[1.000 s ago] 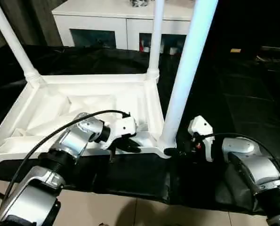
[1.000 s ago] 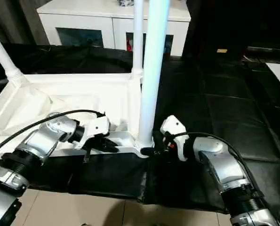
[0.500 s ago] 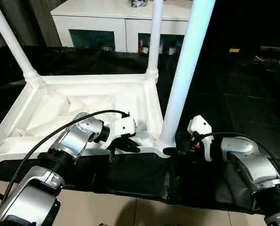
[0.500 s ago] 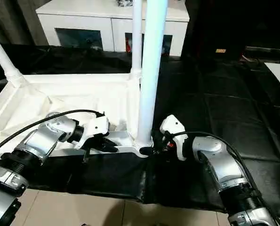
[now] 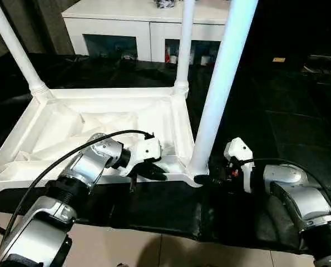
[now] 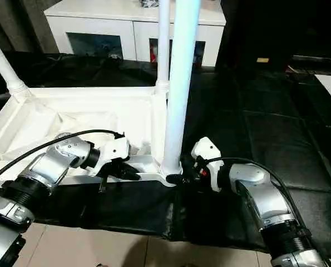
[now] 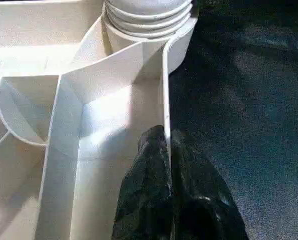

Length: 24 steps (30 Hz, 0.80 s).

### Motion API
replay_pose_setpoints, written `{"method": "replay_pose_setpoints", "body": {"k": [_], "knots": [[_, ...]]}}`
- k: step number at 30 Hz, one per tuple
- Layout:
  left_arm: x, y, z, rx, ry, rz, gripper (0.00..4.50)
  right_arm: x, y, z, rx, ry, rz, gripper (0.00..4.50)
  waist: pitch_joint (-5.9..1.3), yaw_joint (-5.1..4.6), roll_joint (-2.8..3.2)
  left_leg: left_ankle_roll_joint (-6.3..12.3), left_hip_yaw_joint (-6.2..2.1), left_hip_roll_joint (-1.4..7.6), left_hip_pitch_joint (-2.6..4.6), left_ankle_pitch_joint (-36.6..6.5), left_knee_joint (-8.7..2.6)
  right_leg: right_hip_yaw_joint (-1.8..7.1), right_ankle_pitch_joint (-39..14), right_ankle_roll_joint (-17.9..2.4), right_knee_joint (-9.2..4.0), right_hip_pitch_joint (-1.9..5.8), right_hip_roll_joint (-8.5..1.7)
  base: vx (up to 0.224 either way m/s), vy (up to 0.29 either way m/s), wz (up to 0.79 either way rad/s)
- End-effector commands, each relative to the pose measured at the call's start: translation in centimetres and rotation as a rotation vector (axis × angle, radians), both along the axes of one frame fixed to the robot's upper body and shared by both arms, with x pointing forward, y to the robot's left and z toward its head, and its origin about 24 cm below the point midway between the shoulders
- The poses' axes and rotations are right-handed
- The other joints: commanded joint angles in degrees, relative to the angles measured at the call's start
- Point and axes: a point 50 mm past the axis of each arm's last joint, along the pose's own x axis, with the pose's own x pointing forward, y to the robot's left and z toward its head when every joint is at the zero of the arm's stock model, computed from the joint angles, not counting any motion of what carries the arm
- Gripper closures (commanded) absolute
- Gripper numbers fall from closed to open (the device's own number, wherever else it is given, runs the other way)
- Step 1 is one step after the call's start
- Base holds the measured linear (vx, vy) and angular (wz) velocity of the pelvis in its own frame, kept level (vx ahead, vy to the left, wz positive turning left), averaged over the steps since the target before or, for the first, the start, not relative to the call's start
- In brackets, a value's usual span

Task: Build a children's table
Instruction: Rotate leg to tighten

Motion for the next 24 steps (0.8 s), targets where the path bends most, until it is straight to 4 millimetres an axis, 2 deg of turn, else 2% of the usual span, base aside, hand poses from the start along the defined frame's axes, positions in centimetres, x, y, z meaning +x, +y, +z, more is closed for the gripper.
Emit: {"method": "replay_pose_setpoints", "body": {"k": [1,5,12,24], "knots": [[-0.5,-0.6,-0.8,0.034,0.028,-0.044,4.50,0.9,0.4,1.8,0.053,-0.088,-0.022,1.13,-3.72,0.06,-0.61,4.60,-0.33,1.65,0.37,-9.9,-4.06,2.61,-12.2,-14.2,-3.20,3.27,-3.01,0.000,0.000,0.00],[-0.5,-0.6,-0.8,0.036,0.024,-0.044,4.50,1.2,0.6,2.3,0.055,-0.118,-0.029,0.69,-3.73,0.17,-0.54,4.10,-0.30,1.77,0.69,-10.4,-4.10,2.70,-12.8,-13.9,-3.28,3.00,-2.98,0.000,0.000,0.00],[-0.5,-0.5,-0.8,0.038,0.024,-0.041,4.50,1.0,0.6,2.3,0.049,-0.115,0.001,0.69,-3.84,0.28,-0.66,4.73,-0.30,1.70,0.46,-8.9,-4.01,2.70,-10.3,-14.4,-2.91,3.26,-3.02,0.000,0.000,0.00],[-0.4,-0.5,-0.8,0.042,0.021,-0.042,4.50,0.0,0.0,1.3,-0.025,-0.067,0.078,0.69,-3.76,0.26,-0.61,4.65,-0.34,1.71,0.45,-10.1,-4.03,2.63,-12.4,-13.9,-3.23,3.23,-2.97,0.000,0.000,0.00]]}}
